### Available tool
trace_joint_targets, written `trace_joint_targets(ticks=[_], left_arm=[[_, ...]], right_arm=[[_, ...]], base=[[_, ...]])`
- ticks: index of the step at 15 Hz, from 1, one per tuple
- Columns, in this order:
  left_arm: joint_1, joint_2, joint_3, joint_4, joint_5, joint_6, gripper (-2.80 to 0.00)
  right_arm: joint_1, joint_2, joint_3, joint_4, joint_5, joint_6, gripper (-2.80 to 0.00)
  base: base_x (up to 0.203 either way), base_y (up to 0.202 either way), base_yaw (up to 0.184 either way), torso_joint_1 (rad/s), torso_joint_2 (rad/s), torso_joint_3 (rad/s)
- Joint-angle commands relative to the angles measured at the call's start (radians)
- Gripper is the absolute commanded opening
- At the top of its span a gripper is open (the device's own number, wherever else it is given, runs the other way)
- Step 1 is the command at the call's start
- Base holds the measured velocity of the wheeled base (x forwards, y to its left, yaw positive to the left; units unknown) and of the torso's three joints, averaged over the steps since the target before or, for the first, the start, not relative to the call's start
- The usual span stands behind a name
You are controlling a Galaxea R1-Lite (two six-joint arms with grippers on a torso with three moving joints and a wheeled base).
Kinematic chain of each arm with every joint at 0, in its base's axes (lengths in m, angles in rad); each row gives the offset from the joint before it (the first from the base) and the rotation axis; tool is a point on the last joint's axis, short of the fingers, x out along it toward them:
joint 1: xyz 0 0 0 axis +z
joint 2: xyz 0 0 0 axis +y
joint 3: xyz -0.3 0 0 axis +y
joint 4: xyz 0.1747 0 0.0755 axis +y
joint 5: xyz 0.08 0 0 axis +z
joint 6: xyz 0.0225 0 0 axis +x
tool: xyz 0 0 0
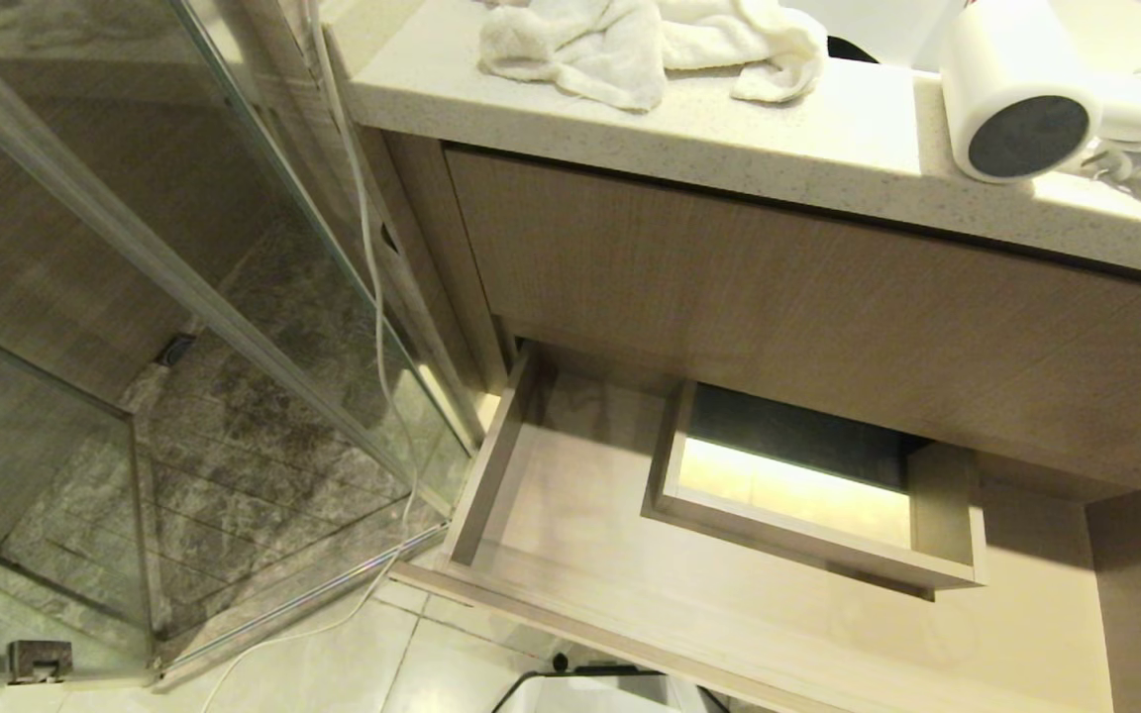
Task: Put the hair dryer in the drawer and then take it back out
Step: Pick up the hairdryer
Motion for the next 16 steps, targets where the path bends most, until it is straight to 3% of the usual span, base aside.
trace_joint_targets(ticks=[1,5,12,16], left_arm=[[0.0,0.0,0.0,0.0,0.0,0.0,-2.8],[0.0,0.0,0.0,0.0,0.0,0.0,-2.8],[0.0,0.0,0.002,0.0,0.0,0.0,-2.8],[0.0,0.0,0.002,0.0,0.0,0.0,-2.8]], right_arm=[[0.0,0.0,0.0,0.001,0.0,0.001,-2.8],[0.0,0.0,0.0,0.001,0.0,0.001,-2.8],[0.0,0.0,0.0,0.002,0.0,0.001,-2.8],[0.0,0.0,0.0,0.002,0.0,0.001,-2.8]], base=[[0.0,0.0,0.0,0.0,0.0,0.0],[0.001,0.006,-0.013,0.001,0.0,0.001],[-0.003,0.016,-0.132,0.003,0.0,0.001],[0.0,0.0,0.0,0.0,0.0,0.0]])
